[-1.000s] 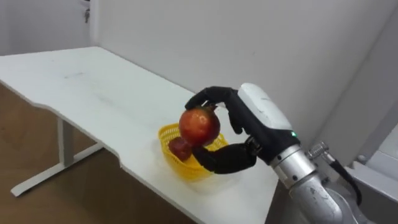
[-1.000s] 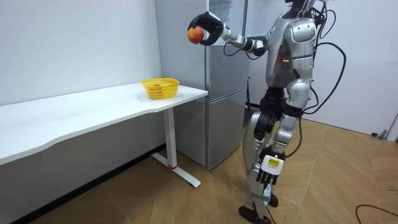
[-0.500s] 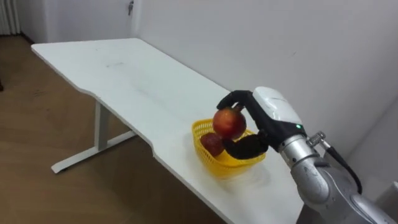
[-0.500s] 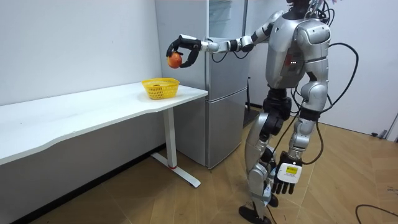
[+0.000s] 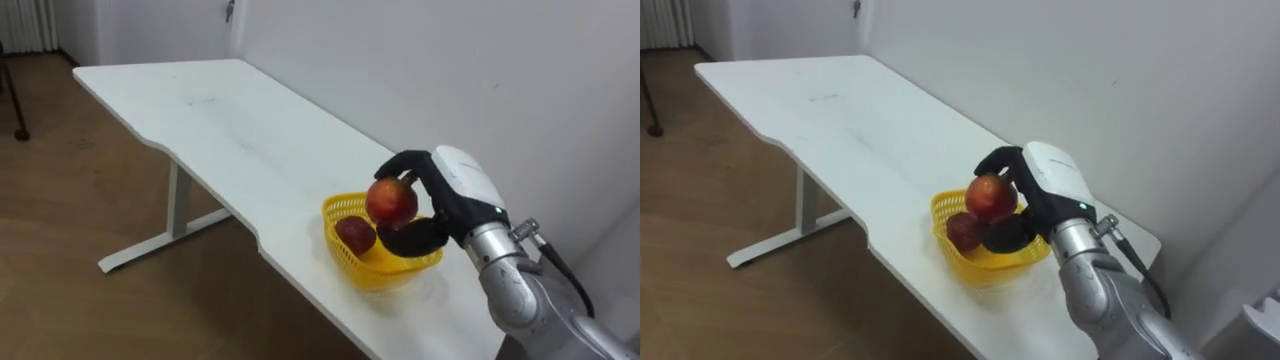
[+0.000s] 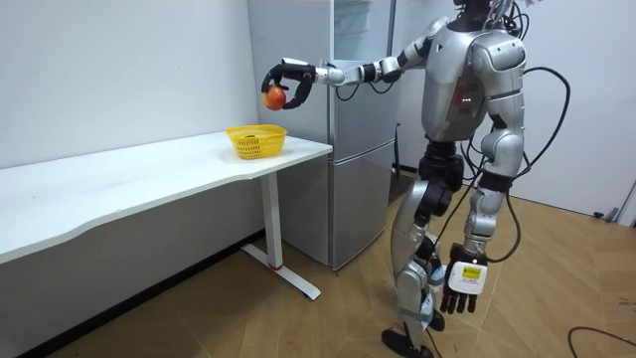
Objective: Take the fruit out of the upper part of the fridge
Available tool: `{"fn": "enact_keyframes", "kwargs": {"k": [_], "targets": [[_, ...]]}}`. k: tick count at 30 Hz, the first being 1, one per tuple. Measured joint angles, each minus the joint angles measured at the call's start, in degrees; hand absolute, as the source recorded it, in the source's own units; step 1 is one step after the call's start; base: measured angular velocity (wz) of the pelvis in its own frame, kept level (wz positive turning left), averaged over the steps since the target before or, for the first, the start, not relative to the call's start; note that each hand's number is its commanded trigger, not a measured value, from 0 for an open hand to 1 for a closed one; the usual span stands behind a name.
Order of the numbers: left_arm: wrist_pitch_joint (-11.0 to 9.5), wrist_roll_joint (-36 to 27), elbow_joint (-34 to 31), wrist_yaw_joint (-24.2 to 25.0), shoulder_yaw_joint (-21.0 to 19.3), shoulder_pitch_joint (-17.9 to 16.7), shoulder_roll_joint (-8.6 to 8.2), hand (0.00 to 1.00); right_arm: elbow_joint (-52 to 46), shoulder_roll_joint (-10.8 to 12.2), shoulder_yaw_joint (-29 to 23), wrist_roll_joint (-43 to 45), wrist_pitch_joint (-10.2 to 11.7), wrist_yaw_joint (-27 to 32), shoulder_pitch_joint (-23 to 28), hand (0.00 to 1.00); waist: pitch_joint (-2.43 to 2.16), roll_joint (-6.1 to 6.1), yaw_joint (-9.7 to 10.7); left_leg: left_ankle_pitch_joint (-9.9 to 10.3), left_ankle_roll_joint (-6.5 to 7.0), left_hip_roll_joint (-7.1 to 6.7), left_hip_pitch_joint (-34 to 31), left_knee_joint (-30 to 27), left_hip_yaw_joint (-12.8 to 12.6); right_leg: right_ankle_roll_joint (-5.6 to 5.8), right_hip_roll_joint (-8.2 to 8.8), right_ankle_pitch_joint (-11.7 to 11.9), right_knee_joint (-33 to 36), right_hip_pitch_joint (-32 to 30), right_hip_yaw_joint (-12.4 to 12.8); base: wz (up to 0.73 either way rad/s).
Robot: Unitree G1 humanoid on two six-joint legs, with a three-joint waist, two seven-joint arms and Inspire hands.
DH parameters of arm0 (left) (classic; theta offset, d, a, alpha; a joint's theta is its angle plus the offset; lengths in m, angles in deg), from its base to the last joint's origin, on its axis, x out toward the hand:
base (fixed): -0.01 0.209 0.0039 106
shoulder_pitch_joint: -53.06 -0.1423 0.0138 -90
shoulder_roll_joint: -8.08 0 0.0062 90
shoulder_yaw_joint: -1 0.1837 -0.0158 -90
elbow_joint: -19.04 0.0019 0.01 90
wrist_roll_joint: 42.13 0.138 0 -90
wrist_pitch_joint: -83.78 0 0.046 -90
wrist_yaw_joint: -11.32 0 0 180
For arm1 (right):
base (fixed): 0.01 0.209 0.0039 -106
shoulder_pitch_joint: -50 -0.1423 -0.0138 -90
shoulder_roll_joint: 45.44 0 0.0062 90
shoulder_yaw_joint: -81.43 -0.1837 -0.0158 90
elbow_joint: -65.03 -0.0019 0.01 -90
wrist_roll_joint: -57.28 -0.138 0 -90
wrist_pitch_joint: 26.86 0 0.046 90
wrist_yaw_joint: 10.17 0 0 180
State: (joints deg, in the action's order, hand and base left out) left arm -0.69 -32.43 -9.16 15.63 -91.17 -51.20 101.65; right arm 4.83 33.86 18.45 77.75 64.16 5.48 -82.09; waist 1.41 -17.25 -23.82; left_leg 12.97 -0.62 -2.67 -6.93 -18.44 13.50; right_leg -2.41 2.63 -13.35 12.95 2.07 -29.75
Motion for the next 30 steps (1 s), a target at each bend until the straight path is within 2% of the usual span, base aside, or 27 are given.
{"fn": "enact_keyframes", "kwargs": {"k": [1,2,6,14,17,23,27,30], "targets": [[0.1,0.0,0.0,0.0,0.0,-0.1,0.02,0.0,0.0,-0.3,0.0,-0.1,-0.1,0.2,0.0,0.83,0.06,0.08,0.0,0.0,0.0,0.0,0.0,0.0,0.0,0.01,0.02,0.0,0.0,0.0,0.0,-0.04],[0.4,0.0,-0.2,0.1,0.0,-0.3,0.09,0.0,-0.1,-0.9,0.0,-0.2,-0.6,0.7,-0.1,0.0,0.05,0.07,0.0,0.0,0.01,0.0,0.1,0.0,-0.1,0.01,0.05,0.0,0.1,0.0,0.1,-0.05],[1.1,0.0,-1.9,0.1,0.0,-1.1,0.07,0.0,-0.1,-1.7,0.0,-0.3,-2.1,1.2,-0.1,0.0,0.19,0.24,0.0,0.0,0.02,0.04,0.2,-0.2,-0.4,0.01,0.1,0.0,0.5,0.0,0.4,-0.02],[2.4,-1.2,-2.1,0.0,0.1,-2.2,0.07,0.0,0.3,-1.8,0.0,-1.0,-4.8,0.8,-0.1,0.0,0.36,0.5,0.1,0.1,0.11,-0.03,0.6,-0.5,-0.4,0.05,0.18,0.0,0.7,0.6,0.5,0.01],[2.7,-1.2,-2.2,-0.2,0.2,-2.9,0.07,0.0,0.6,-2.7,0.0,-3.3,-4.8,0.2,-0.1,0.0,0.49,0.7,0.3,0.2,0.19,-0.1,0.4,-0.9,-0.2,0.21,0.26,-0.1,0.7,0.8,-0.1,0.08],[3.3,-1.2,-2.3,-0.3,0.2,-4.4,0.07,0.0,1.3,-3.4,0.0,-5.4,-5.4,-2.1,-0.1,0.0,0.35,0.98,0.4,0.1,0.21,-0.14,0.4,-0.9,-0.3,0.32,0.34,-0.2,0.8,0.8,-0.1,0.01],[3.6,-1.2,-2.6,-0.4,0.2,-4.4,0.07,0.0,1.3,-3.4,0.0,-6.5,-6.2,-3.1,-0.1,0.0,-0.16,1.31,0.5,0.1,0.22,-0.12,0.6,-0.9,-0.4,0.33,0.34,-0.2,0.9,1.0,-0.1,0.0],[3.9,-1.1,-2.9,-0.3,0.2,-4.5,0.07,0.0,1.5,-3.4,0.0,-7.8,-6.5,-3.8,-0.1,0.0,-0.03,1.6,0.7,0.2,0.25,-0.13,1.6,-0.7,-0.5,0.43,0.36,-0.2,0.8,2.0,-0.1,0.0]]}}
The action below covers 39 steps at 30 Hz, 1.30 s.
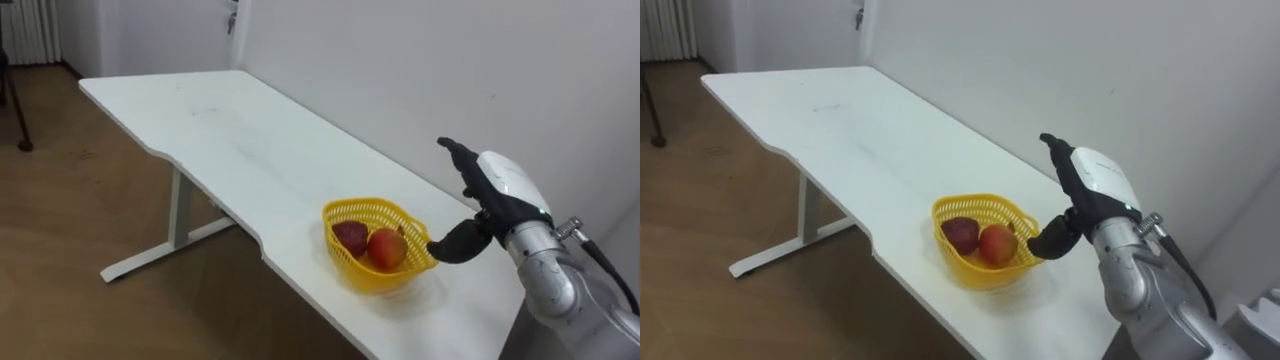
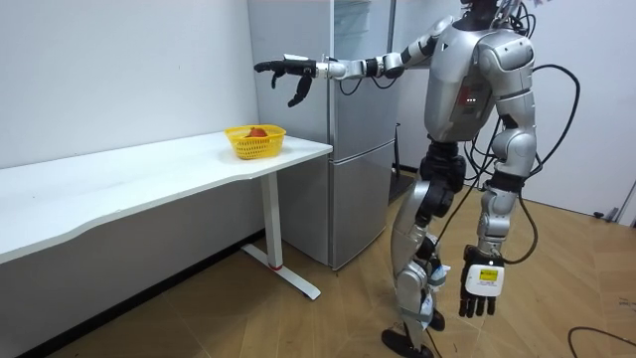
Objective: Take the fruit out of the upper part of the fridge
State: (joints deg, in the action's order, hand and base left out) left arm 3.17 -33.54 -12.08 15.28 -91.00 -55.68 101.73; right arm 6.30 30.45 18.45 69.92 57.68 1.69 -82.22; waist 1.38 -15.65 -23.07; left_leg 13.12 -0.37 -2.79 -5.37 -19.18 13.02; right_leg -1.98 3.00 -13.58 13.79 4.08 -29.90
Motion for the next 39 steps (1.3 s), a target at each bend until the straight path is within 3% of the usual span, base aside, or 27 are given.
{"fn": "enact_keyframes", "kwargs": {"k": [8,14,19,21,25,28,32,35,37,39], "targets": [[0.4,0.5,-2.2,-0.1,0.0,-1.5,-0.04,0.0,-0.1,-0.4,0.0,-0.1,-0.9,-0.7,0.0,0.0,-0.16,-0.01,0.9,0.0,0.03,0.05,0.9,-0.1,-0.4,0.12,0.07,-0.1,0.1,0.8,0.3,-0.02],[0.3,0.8,-2.4,-1.0,-0.1,-1.8,-0.05,0.0,-0.2,-0.7,0.0,-0.3,-0.9,-0.9,0.0,0.0,-0.58,-0.54,0.9,0.0,0.06,0.11,1.7,0.1,-0.9,0.12,0.11,-0.1,0.7,0.8,1.5,-0.06],[0.1,1.1,-3.1,-1.1,-0.2,-2.2,-0.25,0.0,-2.1,-0.7,-1.7,-2.8,-0.5,-0.7,0.0,0.0,-0.43,-0.29,1.0,0.2,0.28,0.17,2.2,-0.3,-1.4,0.12,0.17,-0.1,1.0,1.2,2.0,-0.07],[-0.3,1.0,-3.2,-1.0,-0.2,-2.3,-0.97,0.0,-4.3,-0.6,-3.5,-3.6,0.1,-0.6,0.0,0.0,0.21,0.7,1.0,0.5,0.49,0.16,3.0,-0.5,-1.8,0.12,0.14,-0.1,1.0,1.8,3.1,-0.14],[-0.7,1.1,-3.3,-0.9,-0.2,-2.6,-1.74,0.0,-10.0,-0.6,-6.4,-3.6,0.7,0.8,0.2,0.0,-0.07,1.98,2.1,0.7,0.74,0.12,3.2,-0.6,-2.3,0.33,0.23,0.0,1.0,1.8,3.8,-0.09],[-1.2,1.1,-3.3,-1.0,-0.9,-3.5,-2.63,0.0,-20.2,-0.3,-10.3,-4.0,3.1,3.4,2.5,0.0,-0.01,4.08,3.3,0.8,1.06,0.32,5.2,0.2,-3.7,0.51,0.21,0.1,1.0,2.9,5.4,-0.19],[-1.4,1.1,-3.2,-1.1,-1.9,-4.8,-3.91,0.0,-28.6,0.7,-14.3,-4.4,6.1,7.2,6.8,0.0,-0.73,6.41,5.3,1.3,1.71,0.53,7.8,0.8,-4.9,1.17,0.57,-0.2,0.9,4.3,6.6,-0.11],[-2.1,1.0,-3.2,-1.2,-2.4,-4.9,-5.43,0.0,-36.8,1.7,-18.4,-5.6,6.8,9.4,12.8,0.0,-1.12,7.91,6.4,1.4,1.94,0.39,8.1,1.3,-5.6,1.44,0.78,-0.2,1.0,4.1,7.7,-0.22],[-2.4,0.5,-3.2,-1.3,-2.4,-5.3,-6.32,0.0,-39.4,1.9,-19.6,-6.1,7.4,10.0,14.7,0.0,-0.94,8.67,8.3,1.4,2.01,0.62,8.7,1.7,-6.9,1.5,0.86,-0.1,1.1,3.8,8.4,-0.34],[-2.9,0.7,-3.0,-1.3,-2.4,-5.5,-6.89,0.0,-43.5,3.6,-22.2,-6.0,7.6,10.7,18.7,0.0,-1.23,9.43,9.7,1.4,2.12,1.17,9.5,2.5,-9.1,1.48,0.56,0.0,1.2,3.9,10.1,-0.38]]}}
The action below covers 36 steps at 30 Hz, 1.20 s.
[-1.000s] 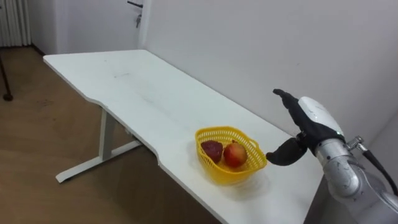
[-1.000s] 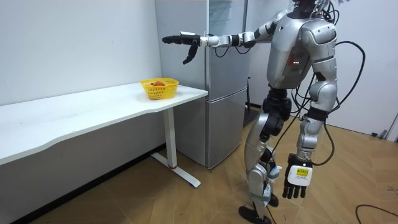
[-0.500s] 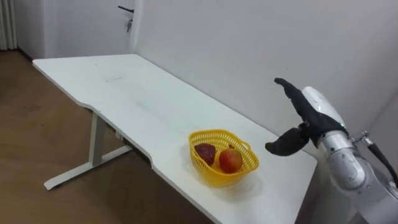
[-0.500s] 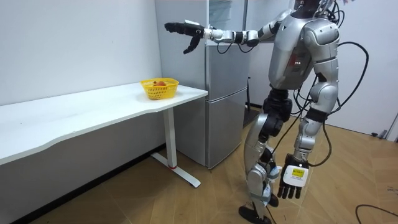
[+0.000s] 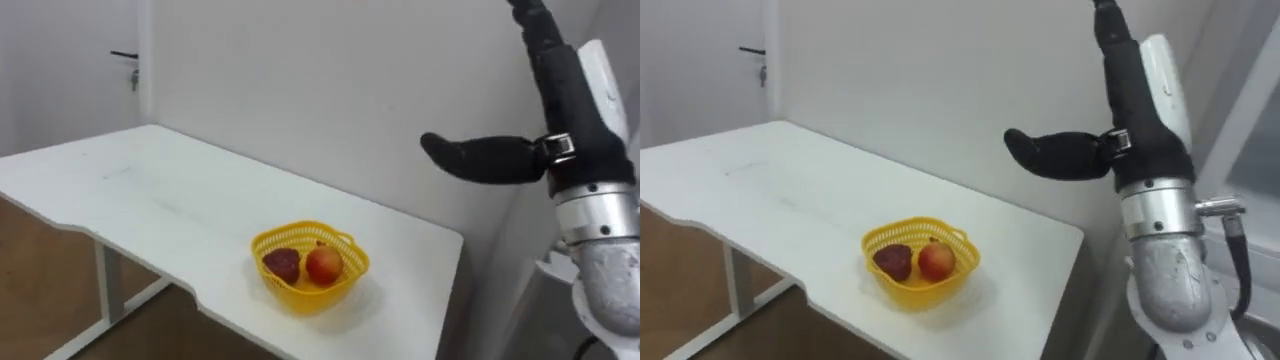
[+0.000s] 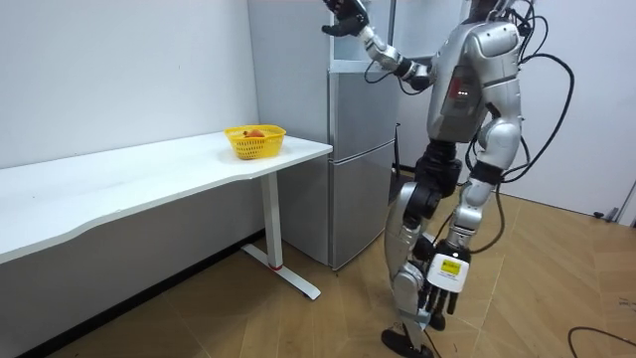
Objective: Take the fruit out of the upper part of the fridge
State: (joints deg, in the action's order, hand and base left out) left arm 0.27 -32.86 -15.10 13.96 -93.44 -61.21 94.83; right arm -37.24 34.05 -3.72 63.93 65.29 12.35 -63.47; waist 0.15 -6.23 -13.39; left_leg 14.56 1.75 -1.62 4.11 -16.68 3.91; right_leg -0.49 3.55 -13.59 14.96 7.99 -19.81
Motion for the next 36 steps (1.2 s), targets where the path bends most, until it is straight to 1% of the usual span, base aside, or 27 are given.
{"fn": "enact_keyframes", "kwargs": {"k": [1,3,4,5,6,7,8,9,10,11,12,13,14,15,16,18,22,24,27,28,29,30,31,33,34,35,36], "targets": [[-0.4,0.0,0.1,0.0,0.0,-0.1,-0.11,0.0,-1.0,0.5,-0.7,0.0,0.6,0.1,1.3,0.0,0.03,0.15,0.7,0.0,0.0,0.03,0.4,0.2,-0.2,0.02,-0.13,0.0,-0.1,0.3,0.2,-0.3],[-2.0,-0.7,1.5,-0.4,0.0,-0.2,-0.71,0.0,-5.1,1.4,-2.5,-0.1,2.4,0.2,7.8,0.0,-0.14,0.98,2.3,0.0,0.05,0.33,2.2,1.5,-1.9,0.1,-0.73,0.1,-0.3,0.4,2.4,-0.35],[-2.2,-1.1,1.9,-0.7,0.0,-0.2,-1.08,0.0,-5.6,1.6,-2.7,-0.1,2.9,0.2,9.1,0.0,-0.13,1.33,2.7,0.1,0.08,0.49,2.6,1.8,-2.5,0.08,-0.82,0.1,-0.3,0.4,2.8,-0.53],[-2.4,-1.9,2.8,-1.1,0.0,-0.1,-1.8,0.0,-6.3,2.2,-3.4,0.0,3.7,0.4,11.1,0.0,-0.2,1.82,3.9,0.1,0.09,0.72,3.0,2.3,-3.6,0.0,-0.95,0.2,-0.3,0.2,3.7,-0.5],[-2.9,-2.2,3.8,-1.2,0.0,0.3,-2.34,0.0,-6.4,3.0,-4.6,0.2,4.8,1.0,13.2,0.0,-0.12,2.22,5.2,0.1,0.08,0.88,3.5,2.9,-4.1,-0.05,-1.11,0.3,-0.3,0.2,4.4,-0.41],[-3.0,-2.3,4.0,-1.3,0.0,0.3,-2.54,0.0,-6.4,3.5,-5.1,0.2,5.1,1.4,14.4,0.0,-0.18,2.39,5.8,0.1,0.08,0.94,3.7,3.1,-4.4,-0.05,-1.2,0.3,-0.3,0.2,4.8,-0.31],[-3.5,-2.3,4.1,-1.7,0.0,0.4,-2.85,0.0,-6.4,4.3,-6.6,-0.1,5.8,1.9,17.1,0.0,-0.17,2.65,7.0,0.1,0.08,0.99,4.2,3.4,-5.2,-0.05,-1.31,0.3,-0.3,0.2,5.4,-0.28],[-4.1,-2.3,4.5,-2.1,0.0,0.5,-3.15,0.0,-6.4,5.1,-8.1,-0.6,5.9,2.4,19.6,0.0,-0.26,2.96,7.8,0.1,0.08,0.99,4.6,4.0,-5.8,-0.04,-1.42,0.3,-0.3,0.1,5.9,-0.26],[-4.4,-2.3,4.5,-2.1,-0.2,0.5,-3.26,0.0,-6.5,5.6,-9.1,-0.7,5.9,2.5,20.4,0.0,-0.25,3.03,8.4,0.1,0.08,0.97,4.6,4.0,-6.1,-0.05,-1.46,0.3,-0.3,0.1,6.1,-0.28],[-4.7,-2.3,4.9,-2.1,-0.5,0.8,-3.47,0.0,-6.5,6.5,-11.1,-1.0,5.9,2.9,21.2,0.0,-0.35,3.15,9.1,0.1,0.08,0.96,4.5,4.3,-6.6,-0.06,-1.62,0.3,-0.2,-0.2,6.8,-0.29],[-5.1,-2.3,5.6,-2.0,-1.0,1.1,-3.7,0.0,-6.5,6.9,-12.7,-0.8,5.9,3.6,21.3,0.0,-0.47,3.48,9.7,0.1,0.08,0.97,4.5,4.5,-7.0,-0.16,-1.77,0.4,-0.1,-0.7,7.6,-0.28],[-5.2,-2.3,6.0,-2.0,-1.1,1.3,-3.7,0.0,-6.5,6.9,-13.4,-0.7,6.0,4.0,21.3,0.0,-0.47,3.62,10.2,0.1,0.08,0.96,4.5,4.6,-7.0,-0.15,-1.81,0.4,-0.1,-0.8,7.8,-0.18],[-5.2,-2.2,6.1,-2.0,-1.3,1.2,-3.68,0.0,-6.8,7.0,-14.7,0.2,6.0,4.5,21.4,0.0,-0.53,3.82,11.1,0.1,0.08,0.96,4.5,4.6,-7.0,-0.15,-1.9,0.4,-0.2,-0.8,8.1,-0.04],[-5.2,-2.2,6.0,-2.0,-1.6,1.2,-3.7,0.0,-7.6,7.1,-15.7,1.4,6.1,4.8,22.0,0.0,-0.66,3.95,11.8,0.1,0.08,0.99,4.6,4.6,-7.1,-0.14,-1.97,0.4,-0.2,-1.0,8.5,-0.05],[-5.2,-2.2,6.0,-2.0,-1.6,1.2,-3.7,0.0,-8.3,7.1,-16.1,2.1,6.1,4.9,22.6,0.0,-0.66,3.97,11.8,0.1,0.08,1.0,4.6,4.6,-7.2,-0.14,-2.03,0.4,-0.3,-1.1,8.7,-0.07],[-5.4,-2.2,6.0,-1.9,-2.2,1.4,-3.7,0.0,-9.7,7.1,-16.8,2.9,7.3,4.7,24.9,0.0,-0.67,3.98,12.2,0.1,0.07,1.03,4.6,4.6,-7.2,-0.14,-2.12,0.4,-0.4,-1.1,8.7,-0.07],[-5.6,-2.0,6.9,-2.0,-2.2,2.5,-3.69,0.0,-9.8,7.2,-16.8,3.0,7.3,3.9,27.4,0.0,-0.56,4.02,12.1,0.1,0.08,1.06,4.6,4.7,-8.0,-0.13,-2.12,0.4,-0.4,-1.3,8.9,-0.02],[-5.6,-2.0,8.9,-1.9,-2.2,3.7,-3.68,0.0,-9.8,8.1,-16.8,3.0,7.2,2.7,28.4,0.0,-0.42,4.09,11.9,0.1,0.08,1.43,4.6,5.0,-8.2,-0.13,-2.12,0.4,-0.4,-1.5,9.0,-0.05],[-5.6,-2.0,9.9,-1.8,-2.2,4.3,-3.66,0.0,-9.7,8.5,-16.7,2.9,7.2,1.5,30.1,0.0,-0.35,4.01,11.8,0.1,0.07,1.43,4.4,5.3,-8.3,-0.13,-2.09,0.4,-0.4,-1.5,8.9,0.0],[-5.6,-2.0,10.0,-1.8,-2.2,4.3,-3.66,0.0,-9.7,8.7,-16.7,2.9,7.2,1.2,30.5,0.0,-0.24,3.83,11.6,0.1,0.07,1.46,4.4,5.3,-8.3,-0.13,-2.1,0.4,-0.4,-1.7,8.9,-0.04],[-5.5,-2.0,10.0,-1.7,-2.2,4.5,-3.58,0.0,-9.6,8.9,-16.7,2.6,7.2,0.5,31.2,0.0,-0.21,3.92,11.6,0.1,0.06,1.51,4.3,5.3,-8.5,-0.13,-2.09,0.4,-0.4,-2.1,9.0,0.0],[-5.5,-2.0,9.9,-1.3,-2.2,4.7,-3.41,0.0,-9.3,9.0,-16.5,2.4,7.2,-0.5,32.1,0.0,-0.33,4.07,11.7,0.1,0.05,1.54,4.1,5.3,-8.5,-0.13,-2.07,0.4,-0.5,-2.6,9.0,-0.04],[-5.5,-2.1,9.8,-1.1,-2.2,4.7,-3.3,0.0,-9.0,9.0,-16.3,2.3,7.2,-0.9,32.5,0.0,-0.35,4.05,11.7,0.1,0.04,1.56,4.1,5.3,-8.6,-0.13,-2.07,0.4,-0.5,-2.9,9.0,-0.05],[-5.5,-2.2,9.7,-0.9,-2.2,4.7,-3.09,0.0,-7.6,9.3,-14.9,1.4,7.1,-3.3,35.7,0.0,-0.36,4.1,11.7,0.0,0.03,1.69,4.0,5.3,-9.0,-0.22,-2.26,0.4,-1.0,-3.1,9.4,-0.1],[-5.5,-2.3,9.7,-0.9,-2.2,4.7,-3.09,0.0,-7.1,9.5,-14.6,1.3,7.0,-3.9,36.4,0.0,-0.37,4.11,11.7,0.0,0.03,1.72,3.9,5.4,-9.1,-0.23,-2.33,0.4,-1.1,-3.1,9.5,-0.11],[-5.5,-2.3,9.7,-0.9,-2.2,4.8,-3.09,0.0,-5.9,9.9,-13.9,1.0,6.6,-5.1,37.4,0.0,-0.41,4.21,11.7,0.1,0.02,1.77,3.6,5.4,-9.4,-0.25,-2.43,0.5,-1.1,-3.3,9.7,-0.1],[-5.6,-2.3,9.7,-0.8,-2.2,4.9,-3.09,0.0,-5.6,10.4,-13.5,1.1,6.7,-5.6,38.2,0.0,-0.47,4.36,11.8,0.1,0.02,1.83,3.4,5.4,-9.6,-0.26,-2.54,0.5,-1.0,-3.7,10.1,-0.13]]}}
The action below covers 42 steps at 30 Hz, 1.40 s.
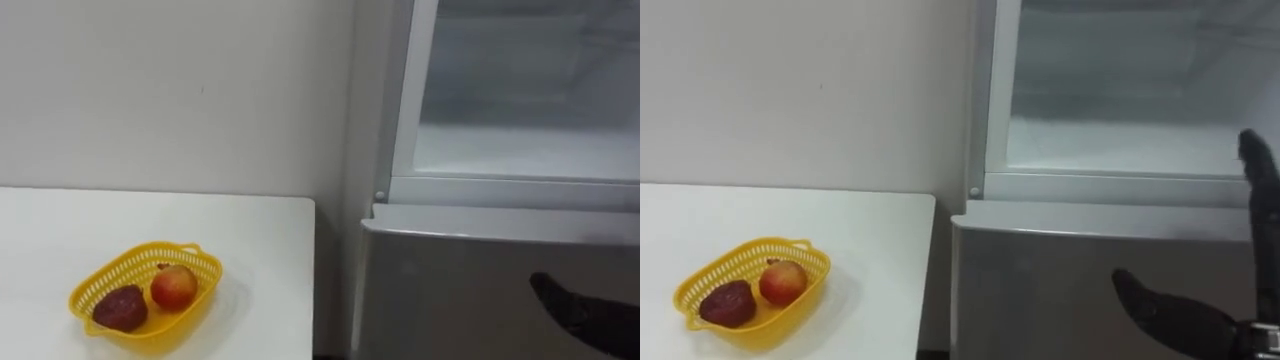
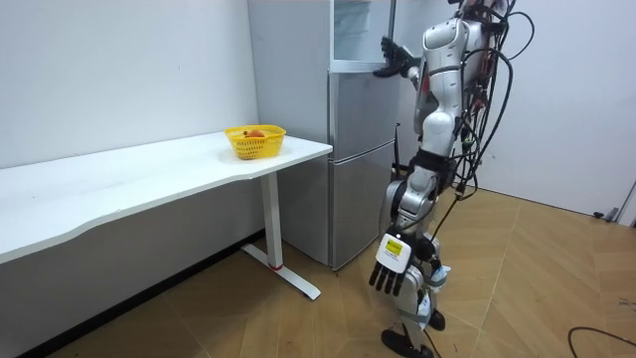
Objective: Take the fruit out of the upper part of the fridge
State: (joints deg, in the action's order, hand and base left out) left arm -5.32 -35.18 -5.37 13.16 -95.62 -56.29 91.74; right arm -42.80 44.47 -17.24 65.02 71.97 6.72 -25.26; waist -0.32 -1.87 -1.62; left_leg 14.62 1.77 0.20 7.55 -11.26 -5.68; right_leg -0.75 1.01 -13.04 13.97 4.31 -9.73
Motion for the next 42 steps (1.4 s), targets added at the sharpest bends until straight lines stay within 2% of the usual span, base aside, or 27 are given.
{"fn": "enact_keyframes", "kwargs": {"k": [4,10,14,15,17,18,19,20,21,23,25,28,33,37,42], "targets": [[0.0,-0.1,0.0,0.1,0.0,0.0,0.23,0.0,0.9,0.3,0.1,-3.1,1.0,-2.0,-0.1,0.0,0.02,0.42,1.0,0.0,0.0,0.08,0.0,0.1,-0.6,-0.07,-0.18,0.1,-0.1,-0.2,0.9,-0.11],[0.1,-0.1,-1.4,-0.1,1.9,-0.3,0.3,0.0,5.1,0.7,0.4,-8.0,5.1,-4.0,-0.6,0.0,0.04,0.49,2.0,0.1,-0.13,0.27,0.2,0.1,-0.8,-0.04,-0.28,0.2,-0.5,0.7,1.0,0.02],[0.2,-0.1,-1.7,-0.4,1.9,-0.2,0.36,0.0,8.2,3.1,0.3,-10.8,8.0,-4.9,-0.8,0.0,-0.23,1.1,2.5,0.4,-0.31,0.79,0.5,-0.1,-0.7,-0.12,-0.86,1.0,-1.4,1.7,1.1,0.02],[0.4,-0.1,-1.6,-1.0,1.9,-0.2,0.37,0.0,10.7,3.7,0.6,-12.4,7.9,-5.2,-0.6,0.0,-0.23,1.15,2.9,0.5,-0.35,0.88,0.8,-0.1,-0.7,-0.16,-0.9,1.0,-1.4,1.8,1.0,0.0],[0.4,-0.1,-1.5,-1.5,1.9,0.0,0.3,0.0,16.8,4.6,0.6,-15.7,5.3,-5.2,0.3,0.0,-0.26,1.27,2.9,0.6,-0.37,0.92,0.9,-0.1,-0.6,-0.18,-0.9,1.0,-1.3,1.9,1.0,-0.02],[0.4,-0.1,-1.5,-1.6,1.9,-0.1,0.09,0.0,20.6,5.3,0.5,-17.9,2.3,-5.0,1.7,0.0,-0.33,1.68,2.9,0.7,-0.36,0.91,0.8,-0.1,-0.6,-0.18,-0.83,1.0,-1.2,1.6,1.1,-0.05],[0.4,-0.1,-1.5,-1.6,1.9,-0.1,-0.11,0.0,22.0,5.6,0.4,-18.9,0.8,-4.9,2.4,0.0,-0.33,2.02,2.9,0.7,-0.35,0.89,0.6,-0.1,-0.7,-0.18,-0.74,1.0,-1.1,1.3,1.2,-0.14],[0.5,0.0,-1.6,-1.6,1.8,-0.1,-0.64,0.0,23.6,5.9,0.4,-21.6,-1.7,-4.3,3.8,0.0,-0.45,2.43,2.8,0.7,-0.32,0.81,-0.1,-0.1,-1.0,-0.19,-0.55,1.0,-0.5,0.2,1.8,-0.26],[0.5,0.0,-1.4,-1.6,1.6,-0.2,-1.23,0.0,23.9,6.1,0.4,-23.6,-2.9,-3.6,4.7,0.0,-0.28,3.3,3.1,0.6,-0.28,0.81,-0.7,-0.1,-1.8,-0.22,-0.44,1.0,0.1,-0.7,2.0,-0.28],[0.5,-0.1,-1.3,-1.5,1.0,-0.4,-1.29,0.0,23.9,6.1,0.3,-27.7,-2.9,-2.4,5.5,0.0,-0.13,4.24,3.9,0.4,-0.25,0.62,-1.0,-0.2,-2.0,-0.24,-0.33,0.8,0.8,-1.4,2.4,-0.13],[0.4,-0.5,-1.5,-1.6,0.8,-0.3,-0.79,0.0,23.9,6.1,0.0,-30.6,-2.9,-0.7,5.6,0.0,-0.13,4.06,4.7,0.2,-0.31,0.17,-0.9,-0.2,-2.1,-0.26,-0.29,0.6,0.8,-1.4,2.7,0.02],[0.3,-0.6,-1.6,-1.2,0.5,-0.4,-0.74,0.0,23.9,6.1,-2.0,-34.0,-2.6,1.4,5.6,0.0,-0.11,2.5,4.8,0.1,-0.35,0.2,-0.8,-0.2,-2.2,-0.26,-0.53,0.4,0.2,-1.5,3.2,0.0],[0.1,-0.6,-4.0,-1.4,0.7,-1.6,-0.7,0.0,23.9,6.1,-2.8,-35.1,-2.0,4.5,5.6,0.0,0.15,1.08,5.5,0.2,-0.36,0.21,-1.0,-0.1,-2.2,-0.24,-0.91,0.5,-0.4,-1.4,3.0,0.0],[-0.1,-1.4,-4.0,-1.7,1.2,-1.6,-0.62,0.0,23.9,6.1,-3.4,-38.9,-1.3,8.0,5.3,0.0,0.13,1.22,5.9,0.2,-0.35,0.11,-1.0,0.1,-2.2,-0.17,-0.9,0.5,-0.4,-1.4,2.9,-0.02],[-0.2,-1.9,-5.5,-1.9,1.1,-2.0,-0.42,0.0,23.9,6.0,-7.8,-44.0,-0.7,14.6,4.0,0.0,0.09,1.49,6.0,0.2,-0.36,0.16,-0.9,0.1,-2.3,-0.18,-1.03,0.5,-0.4,-1.4,3.1,-0.03]]}}
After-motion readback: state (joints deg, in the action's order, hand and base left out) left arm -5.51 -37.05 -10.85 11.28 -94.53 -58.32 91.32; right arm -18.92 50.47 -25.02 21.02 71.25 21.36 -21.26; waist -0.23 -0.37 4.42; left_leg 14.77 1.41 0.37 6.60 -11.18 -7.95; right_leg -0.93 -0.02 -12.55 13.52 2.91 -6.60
